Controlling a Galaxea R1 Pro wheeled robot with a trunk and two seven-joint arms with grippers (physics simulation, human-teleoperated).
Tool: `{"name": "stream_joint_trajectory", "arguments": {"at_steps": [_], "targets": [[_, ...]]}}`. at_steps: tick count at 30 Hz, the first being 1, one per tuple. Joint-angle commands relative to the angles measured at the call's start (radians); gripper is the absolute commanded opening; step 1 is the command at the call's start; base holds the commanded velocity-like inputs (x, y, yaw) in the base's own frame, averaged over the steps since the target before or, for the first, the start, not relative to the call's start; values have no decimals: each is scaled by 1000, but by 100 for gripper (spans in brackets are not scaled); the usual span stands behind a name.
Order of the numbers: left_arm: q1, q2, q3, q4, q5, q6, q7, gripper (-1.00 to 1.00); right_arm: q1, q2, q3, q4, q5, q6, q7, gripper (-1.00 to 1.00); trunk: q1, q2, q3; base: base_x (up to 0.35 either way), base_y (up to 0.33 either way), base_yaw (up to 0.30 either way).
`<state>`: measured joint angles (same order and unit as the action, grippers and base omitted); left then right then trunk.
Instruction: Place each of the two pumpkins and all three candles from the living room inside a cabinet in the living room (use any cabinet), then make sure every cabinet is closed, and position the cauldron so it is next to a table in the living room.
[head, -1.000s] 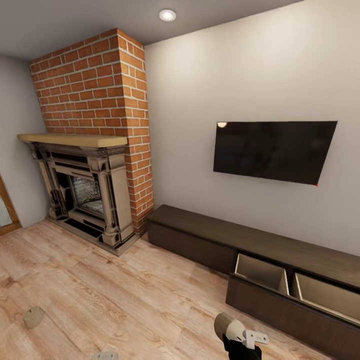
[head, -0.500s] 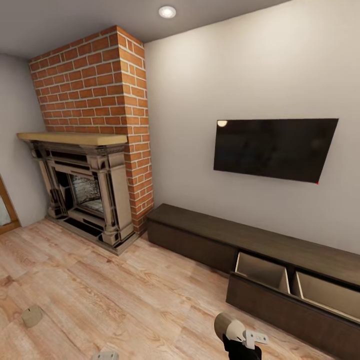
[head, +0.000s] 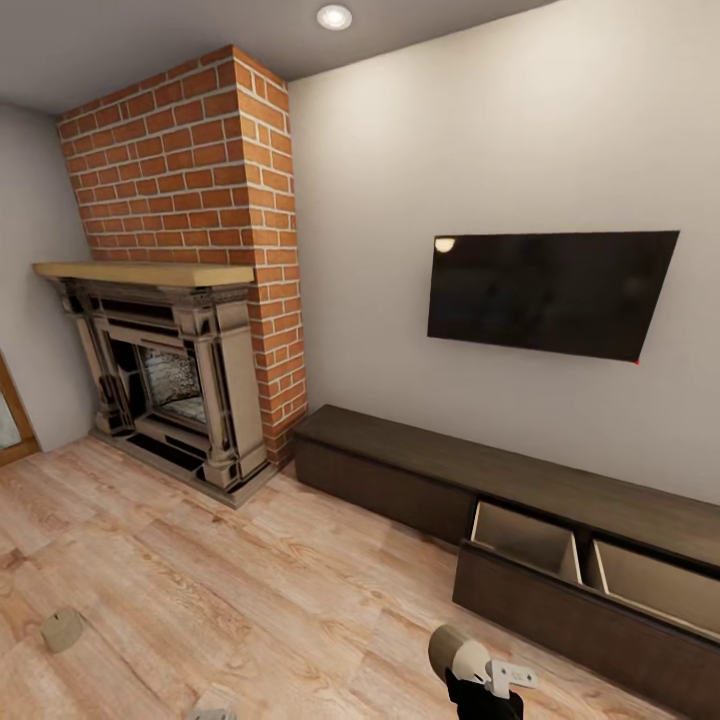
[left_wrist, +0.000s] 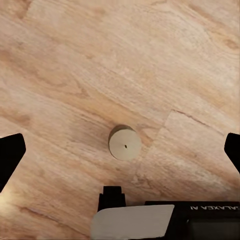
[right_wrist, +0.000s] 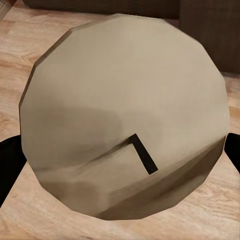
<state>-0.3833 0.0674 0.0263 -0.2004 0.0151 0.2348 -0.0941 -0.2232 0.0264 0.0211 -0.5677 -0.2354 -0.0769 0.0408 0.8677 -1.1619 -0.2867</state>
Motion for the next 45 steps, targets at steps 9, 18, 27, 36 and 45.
{"name": "stream_joint_trajectory", "arguments": {"at_steps": [9, 18, 27, 36, 45], "targets": [[0, 0, 3, -2, 3, 28, -6, 100, -1, 1, 2, 2, -9, -4, 4, -100, 35, -64, -29, 0, 0, 0], [0, 0, 3, -2, 3, 32, -10, 100, -1, 2, 3, 2, -6, -4, 4, -100, 69, -127, -58, 0, 0, 0], [0, 0, 4, -2, 3, 53, -12, 100, -1, 2, 3, 2, -5, -5, 2, -100, 104, -190, -86, 0, 0, 0], [0, 1, 4, -2, 4, 61, -13, 100, 63, 0, 3, -115, -8, -15, 13, -100, 138, -253, -114, 0, 0, 0], [0, 2, 6, -2, 4, 97, -17, 100, 173, 1, 2, -263, -17, -5, 10, -100, 173, -316, -142, 0, 0, 0]]}}
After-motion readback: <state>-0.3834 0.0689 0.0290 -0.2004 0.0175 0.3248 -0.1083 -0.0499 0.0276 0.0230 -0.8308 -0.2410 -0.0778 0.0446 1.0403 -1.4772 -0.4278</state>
